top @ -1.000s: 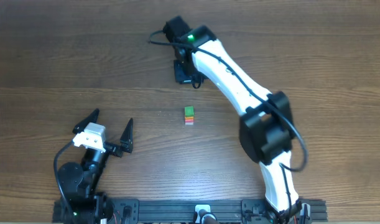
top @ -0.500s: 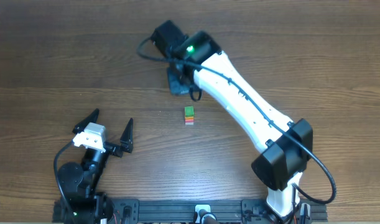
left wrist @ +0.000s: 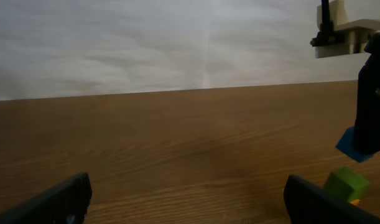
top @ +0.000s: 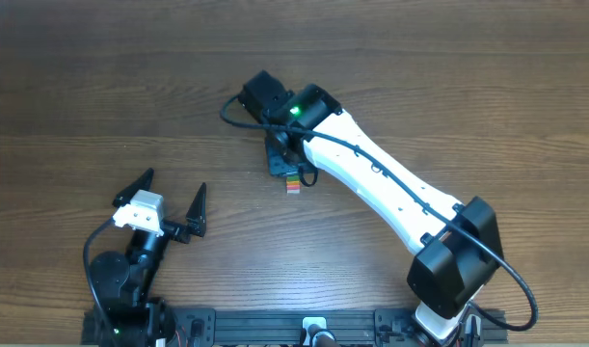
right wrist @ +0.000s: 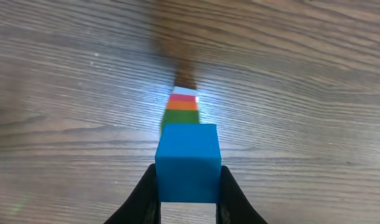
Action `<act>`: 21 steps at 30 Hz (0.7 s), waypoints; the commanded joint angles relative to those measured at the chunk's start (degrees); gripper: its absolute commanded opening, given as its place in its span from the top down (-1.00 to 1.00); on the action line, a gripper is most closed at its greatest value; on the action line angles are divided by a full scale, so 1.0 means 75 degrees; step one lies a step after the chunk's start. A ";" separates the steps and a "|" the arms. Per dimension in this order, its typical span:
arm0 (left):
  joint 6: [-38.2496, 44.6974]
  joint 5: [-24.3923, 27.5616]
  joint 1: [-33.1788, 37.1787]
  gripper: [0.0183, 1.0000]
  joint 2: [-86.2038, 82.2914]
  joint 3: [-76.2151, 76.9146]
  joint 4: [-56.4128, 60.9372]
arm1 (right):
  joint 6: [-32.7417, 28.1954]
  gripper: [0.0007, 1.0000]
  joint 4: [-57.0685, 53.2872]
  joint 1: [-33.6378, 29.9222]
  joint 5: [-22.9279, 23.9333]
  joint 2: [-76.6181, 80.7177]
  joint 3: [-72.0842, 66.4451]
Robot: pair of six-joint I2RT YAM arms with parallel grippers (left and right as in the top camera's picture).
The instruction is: Stack Cubes
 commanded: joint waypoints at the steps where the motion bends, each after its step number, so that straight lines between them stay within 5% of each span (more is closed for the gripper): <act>1: 0.0108 0.0073 0.0047 -1.00 -0.0047 -0.0047 0.0015 | 0.0128 0.98 0.0015 0.0166 -0.0271 -0.0236 -0.0073; 21: 0.0108 0.0073 0.0047 -1.00 -0.0047 -0.0047 0.0015 | 0.0326 0.99 0.0262 0.0172 -0.0344 -0.0233 -0.0460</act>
